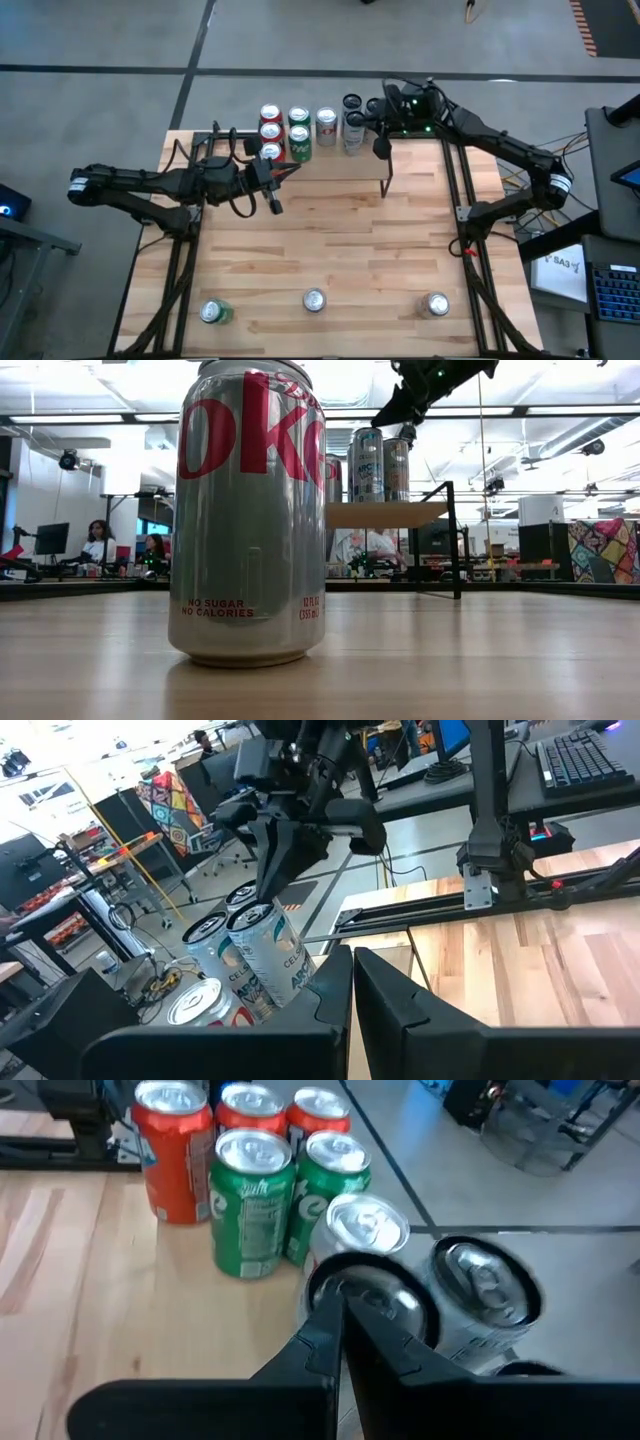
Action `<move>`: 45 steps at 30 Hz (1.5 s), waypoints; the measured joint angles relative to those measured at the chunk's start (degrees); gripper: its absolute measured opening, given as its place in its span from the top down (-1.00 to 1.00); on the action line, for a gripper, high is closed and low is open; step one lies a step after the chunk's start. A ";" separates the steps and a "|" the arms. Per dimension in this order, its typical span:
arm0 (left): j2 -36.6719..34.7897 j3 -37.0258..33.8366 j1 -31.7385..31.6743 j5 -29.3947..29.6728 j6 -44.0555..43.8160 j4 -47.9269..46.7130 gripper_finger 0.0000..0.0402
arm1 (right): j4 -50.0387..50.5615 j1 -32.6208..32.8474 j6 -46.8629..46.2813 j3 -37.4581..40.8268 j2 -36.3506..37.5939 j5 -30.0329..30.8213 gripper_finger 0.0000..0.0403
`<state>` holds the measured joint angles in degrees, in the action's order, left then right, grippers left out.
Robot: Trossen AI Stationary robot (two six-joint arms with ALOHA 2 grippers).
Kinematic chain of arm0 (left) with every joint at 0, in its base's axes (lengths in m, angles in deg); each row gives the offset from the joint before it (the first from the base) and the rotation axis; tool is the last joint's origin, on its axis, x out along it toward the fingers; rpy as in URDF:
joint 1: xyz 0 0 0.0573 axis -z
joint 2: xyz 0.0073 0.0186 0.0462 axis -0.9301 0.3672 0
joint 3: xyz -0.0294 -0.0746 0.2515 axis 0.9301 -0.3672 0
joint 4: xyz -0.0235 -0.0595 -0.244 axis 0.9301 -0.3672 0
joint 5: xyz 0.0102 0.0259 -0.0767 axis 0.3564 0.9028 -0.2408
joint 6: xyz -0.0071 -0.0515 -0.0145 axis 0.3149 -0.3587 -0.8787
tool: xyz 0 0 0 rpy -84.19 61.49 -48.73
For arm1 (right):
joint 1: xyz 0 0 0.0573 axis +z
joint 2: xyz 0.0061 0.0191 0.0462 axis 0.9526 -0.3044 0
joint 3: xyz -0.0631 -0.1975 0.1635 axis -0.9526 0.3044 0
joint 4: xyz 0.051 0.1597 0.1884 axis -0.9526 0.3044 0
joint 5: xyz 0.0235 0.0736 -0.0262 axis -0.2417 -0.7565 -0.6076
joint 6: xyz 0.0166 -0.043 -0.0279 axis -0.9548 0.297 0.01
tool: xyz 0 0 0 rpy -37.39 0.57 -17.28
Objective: Place canned beverage on shelf
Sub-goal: Adjust the soda cans on the shelf
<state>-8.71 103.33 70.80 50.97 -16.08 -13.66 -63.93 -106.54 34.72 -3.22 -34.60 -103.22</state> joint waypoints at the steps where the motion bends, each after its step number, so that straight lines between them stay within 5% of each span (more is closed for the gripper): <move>1: 0.00 0.00 0.00 0.02 0.00 0.01 1.00 | 0.01 0.03 -0.07 0.34 -0.02 -0.04 0.96; 37: 0.04 0.00 0.00 0.11 0.46 -0.04 1.00 | -4.76 2.97 -9.09 -0.35 -0.77 7.35 0.96; 45: 0.04 0.00 0.00 0.13 0.58 0.70 1.00 | -4.30 7.15 -13.66 -2.15 -0.98 14.81 0.96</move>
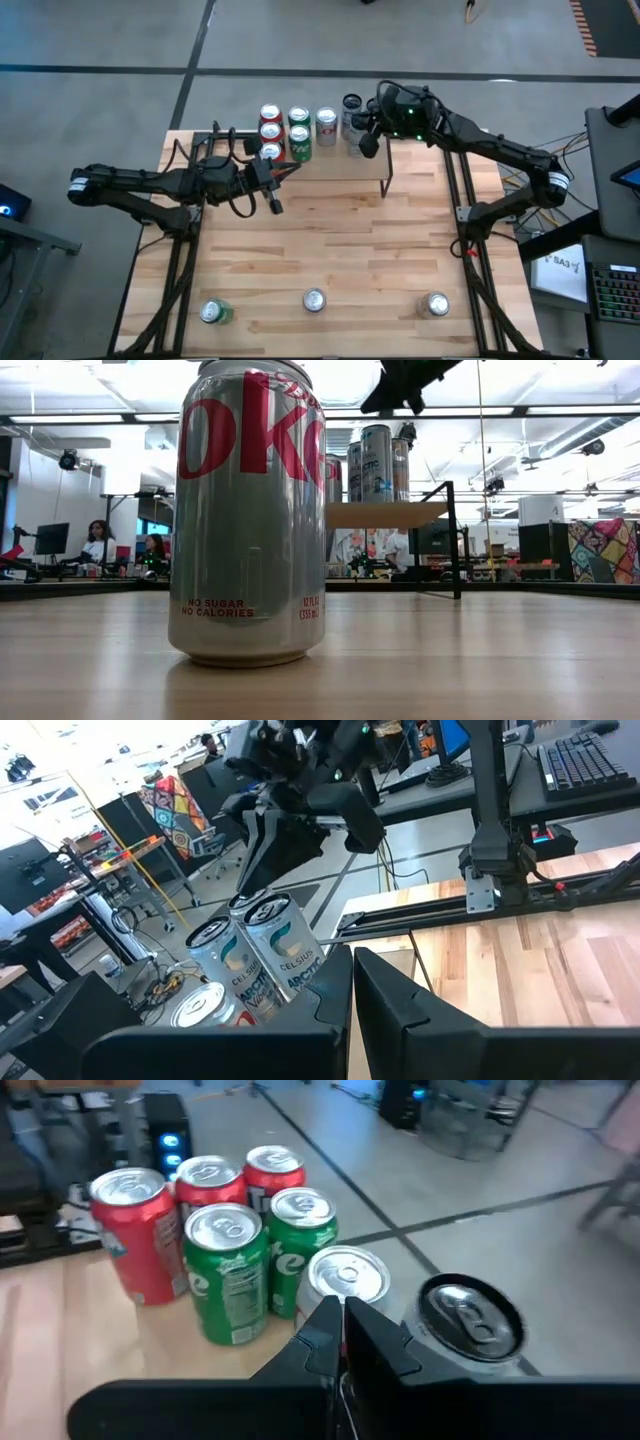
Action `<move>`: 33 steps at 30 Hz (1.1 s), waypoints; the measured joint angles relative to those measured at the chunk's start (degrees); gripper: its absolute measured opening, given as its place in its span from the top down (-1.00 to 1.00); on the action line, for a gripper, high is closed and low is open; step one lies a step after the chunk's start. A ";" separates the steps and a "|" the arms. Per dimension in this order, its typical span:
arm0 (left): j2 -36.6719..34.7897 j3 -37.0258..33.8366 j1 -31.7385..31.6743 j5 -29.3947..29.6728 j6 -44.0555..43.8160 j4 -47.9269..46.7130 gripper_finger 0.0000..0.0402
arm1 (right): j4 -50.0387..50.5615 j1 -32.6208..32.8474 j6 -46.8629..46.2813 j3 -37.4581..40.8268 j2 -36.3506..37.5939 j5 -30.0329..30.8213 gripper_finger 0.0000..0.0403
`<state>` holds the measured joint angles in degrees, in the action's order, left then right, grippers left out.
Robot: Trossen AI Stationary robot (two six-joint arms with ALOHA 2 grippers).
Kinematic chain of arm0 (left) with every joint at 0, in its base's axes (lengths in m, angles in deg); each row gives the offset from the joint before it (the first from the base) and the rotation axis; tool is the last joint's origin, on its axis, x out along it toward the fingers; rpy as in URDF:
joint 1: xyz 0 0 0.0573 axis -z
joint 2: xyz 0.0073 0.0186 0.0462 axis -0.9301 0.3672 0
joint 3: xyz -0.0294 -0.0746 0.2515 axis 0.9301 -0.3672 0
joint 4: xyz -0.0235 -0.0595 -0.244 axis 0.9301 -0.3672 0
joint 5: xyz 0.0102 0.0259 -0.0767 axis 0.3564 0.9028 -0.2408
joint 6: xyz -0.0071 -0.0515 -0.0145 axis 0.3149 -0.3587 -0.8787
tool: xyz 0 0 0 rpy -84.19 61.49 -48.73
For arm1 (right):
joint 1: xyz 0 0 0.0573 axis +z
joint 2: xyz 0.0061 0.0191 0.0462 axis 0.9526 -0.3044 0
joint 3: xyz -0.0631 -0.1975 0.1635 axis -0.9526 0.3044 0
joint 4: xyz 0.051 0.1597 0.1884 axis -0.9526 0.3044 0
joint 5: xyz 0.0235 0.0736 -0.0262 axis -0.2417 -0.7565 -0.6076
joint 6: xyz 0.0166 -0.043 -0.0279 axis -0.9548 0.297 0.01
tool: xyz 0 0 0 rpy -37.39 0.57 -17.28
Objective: Place canned beverage on shelf
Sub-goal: Adjust the soda cans on the shelf
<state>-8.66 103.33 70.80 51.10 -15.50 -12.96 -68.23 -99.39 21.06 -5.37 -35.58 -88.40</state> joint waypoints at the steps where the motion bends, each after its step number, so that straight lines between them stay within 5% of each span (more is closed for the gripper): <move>1: 0.00 0.00 0.00 0.00 0.15 0.08 1.00 | 1.00 0.67 -0.38 -0.79 0.00 1.78 0.96; 9: 0.00 0.00 -0.02 0.03 2.34 0.22 1.00 | 17.42 3.25 -14.01 -9.92 -3.32 6.99 0.96; 20: -0.79 -3.06 0.09 0.06 7.29 -0.49 1.00 | 30.90 6.57 -20.51 -23.23 -11.22 11.57 0.96; 33: -14.18 -16.14 0.13 0.28 10.41 14.08 1.00 | 50.36 6.65 -28.80 -42.69 -22.26 18.67 0.96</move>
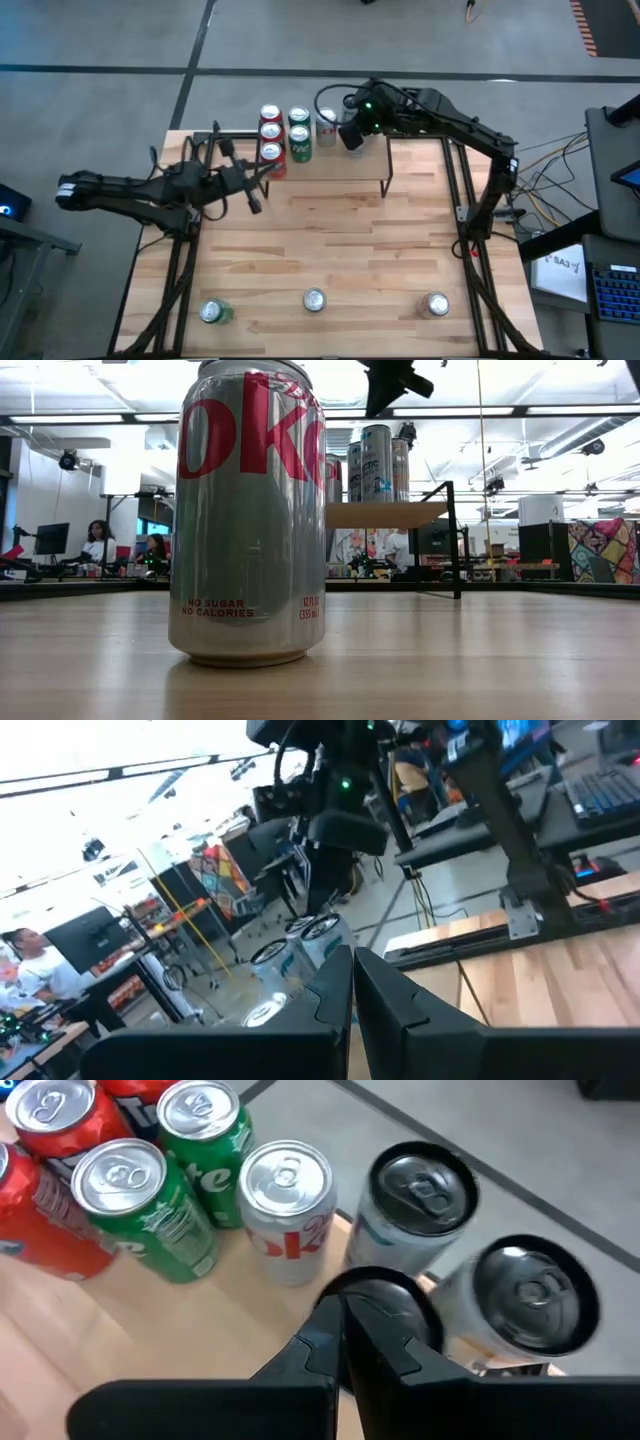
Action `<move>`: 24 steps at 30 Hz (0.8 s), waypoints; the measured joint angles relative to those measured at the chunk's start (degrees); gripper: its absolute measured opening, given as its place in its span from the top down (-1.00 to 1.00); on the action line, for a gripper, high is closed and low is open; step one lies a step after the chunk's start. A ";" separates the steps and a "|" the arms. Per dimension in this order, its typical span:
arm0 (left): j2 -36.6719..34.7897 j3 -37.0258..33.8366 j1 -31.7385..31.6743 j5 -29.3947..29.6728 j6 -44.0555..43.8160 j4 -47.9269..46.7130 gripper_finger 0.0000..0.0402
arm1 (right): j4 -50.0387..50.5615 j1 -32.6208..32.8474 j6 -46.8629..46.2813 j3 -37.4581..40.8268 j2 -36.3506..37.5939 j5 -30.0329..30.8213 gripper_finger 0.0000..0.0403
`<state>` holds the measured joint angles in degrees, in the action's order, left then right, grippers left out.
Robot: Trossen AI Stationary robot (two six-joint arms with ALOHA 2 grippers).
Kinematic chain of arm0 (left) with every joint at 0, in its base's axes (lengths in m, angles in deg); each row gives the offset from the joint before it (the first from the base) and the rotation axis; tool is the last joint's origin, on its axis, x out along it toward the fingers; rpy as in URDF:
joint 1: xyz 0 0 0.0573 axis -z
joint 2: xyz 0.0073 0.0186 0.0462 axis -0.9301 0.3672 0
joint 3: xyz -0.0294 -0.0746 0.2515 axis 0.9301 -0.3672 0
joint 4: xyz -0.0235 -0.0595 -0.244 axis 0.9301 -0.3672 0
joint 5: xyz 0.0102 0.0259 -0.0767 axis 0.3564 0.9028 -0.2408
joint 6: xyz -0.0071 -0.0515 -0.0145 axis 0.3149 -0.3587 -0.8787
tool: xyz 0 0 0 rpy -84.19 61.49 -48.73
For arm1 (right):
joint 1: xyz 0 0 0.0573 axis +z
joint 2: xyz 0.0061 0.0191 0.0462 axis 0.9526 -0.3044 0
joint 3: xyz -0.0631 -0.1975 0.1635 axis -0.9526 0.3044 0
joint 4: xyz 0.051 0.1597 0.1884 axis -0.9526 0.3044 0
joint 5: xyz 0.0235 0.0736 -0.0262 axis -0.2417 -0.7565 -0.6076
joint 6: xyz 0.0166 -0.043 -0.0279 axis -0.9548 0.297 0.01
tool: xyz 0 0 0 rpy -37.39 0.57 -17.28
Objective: Place canned beverage on shelf
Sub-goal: Adjust the soda cans on the shelf
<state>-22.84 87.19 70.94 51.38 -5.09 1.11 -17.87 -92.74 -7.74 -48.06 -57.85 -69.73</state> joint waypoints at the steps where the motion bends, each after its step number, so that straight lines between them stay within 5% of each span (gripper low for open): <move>1: -1.00 -0.61 0.00 -0.50 0.00 -0.17 1.00 | 0.52 0.04 -0.36 -0.89 -0.69 -0.04 0.96; 24: -4.42 -3.36 0.00 -2.20 1.68 -0.18 1.00 | 2.03 0.82 -2.71 -3.10 -4.50 3.19 0.96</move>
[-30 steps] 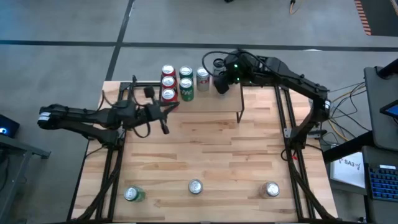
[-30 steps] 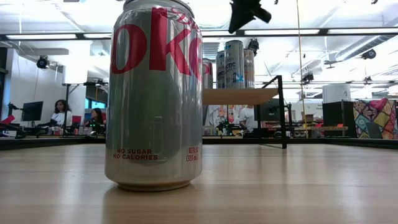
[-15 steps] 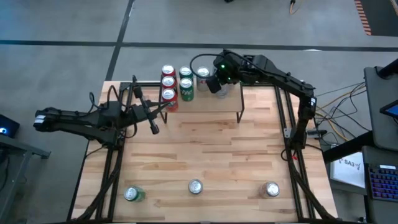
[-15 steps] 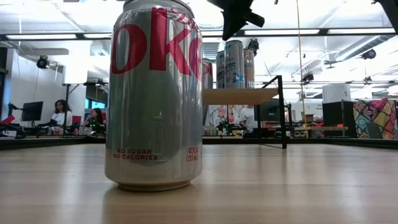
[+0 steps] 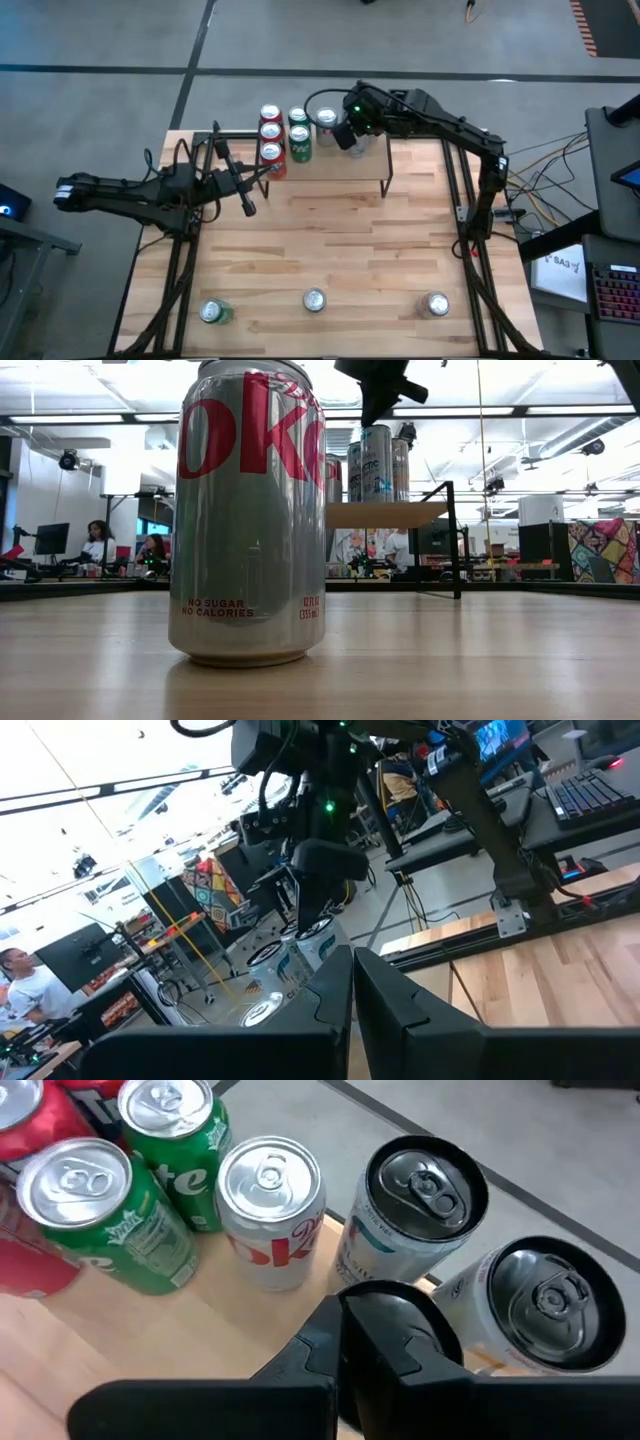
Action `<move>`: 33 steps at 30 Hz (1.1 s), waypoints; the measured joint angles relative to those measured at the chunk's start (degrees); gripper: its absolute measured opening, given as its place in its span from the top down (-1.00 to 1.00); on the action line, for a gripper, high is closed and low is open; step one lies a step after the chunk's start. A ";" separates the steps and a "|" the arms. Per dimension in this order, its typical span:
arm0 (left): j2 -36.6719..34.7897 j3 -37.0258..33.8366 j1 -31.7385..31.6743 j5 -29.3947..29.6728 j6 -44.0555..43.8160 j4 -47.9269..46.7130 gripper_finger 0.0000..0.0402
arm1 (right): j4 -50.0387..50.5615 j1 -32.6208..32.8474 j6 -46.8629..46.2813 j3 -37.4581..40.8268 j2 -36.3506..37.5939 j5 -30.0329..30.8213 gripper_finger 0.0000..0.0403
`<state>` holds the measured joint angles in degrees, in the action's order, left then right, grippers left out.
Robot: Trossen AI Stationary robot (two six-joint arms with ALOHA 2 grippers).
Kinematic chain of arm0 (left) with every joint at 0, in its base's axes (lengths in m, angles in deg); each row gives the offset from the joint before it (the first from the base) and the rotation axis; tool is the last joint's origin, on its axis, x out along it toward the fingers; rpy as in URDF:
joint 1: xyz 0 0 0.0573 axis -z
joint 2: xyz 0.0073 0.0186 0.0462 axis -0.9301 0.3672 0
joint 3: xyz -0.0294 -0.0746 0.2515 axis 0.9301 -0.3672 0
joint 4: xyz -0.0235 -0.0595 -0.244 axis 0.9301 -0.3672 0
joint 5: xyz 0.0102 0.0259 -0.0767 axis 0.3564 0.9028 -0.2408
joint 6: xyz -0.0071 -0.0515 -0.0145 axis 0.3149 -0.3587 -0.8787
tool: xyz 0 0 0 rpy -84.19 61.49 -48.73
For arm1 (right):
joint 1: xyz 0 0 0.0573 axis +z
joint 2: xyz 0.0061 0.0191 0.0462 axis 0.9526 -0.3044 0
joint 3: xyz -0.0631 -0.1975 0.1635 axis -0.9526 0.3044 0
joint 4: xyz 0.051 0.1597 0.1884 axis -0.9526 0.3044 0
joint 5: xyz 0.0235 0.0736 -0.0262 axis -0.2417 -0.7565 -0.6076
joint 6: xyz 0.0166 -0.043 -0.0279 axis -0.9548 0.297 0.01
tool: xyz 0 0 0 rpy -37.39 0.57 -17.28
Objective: Place canned beverage on shelf
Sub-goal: Adjust the soda cans on the shelf
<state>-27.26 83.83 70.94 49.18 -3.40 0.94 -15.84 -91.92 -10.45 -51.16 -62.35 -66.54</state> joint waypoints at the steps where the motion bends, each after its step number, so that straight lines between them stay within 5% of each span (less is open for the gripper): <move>1: -0.01 0.00 0.00 0.00 -0.01 0.01 1.00 | 0.04 -0.01 0.01 0.19 -0.04 0.00 0.96; 33: -0.04 0.09 0.00 0.00 -0.02 0.00 1.00 | 2.07 1.04 1.64 0.64 0.77 -2.35 0.96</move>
<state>-27.31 83.92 70.94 49.18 -3.43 0.94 -13.77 -90.88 -8.80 -50.52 -61.58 -68.88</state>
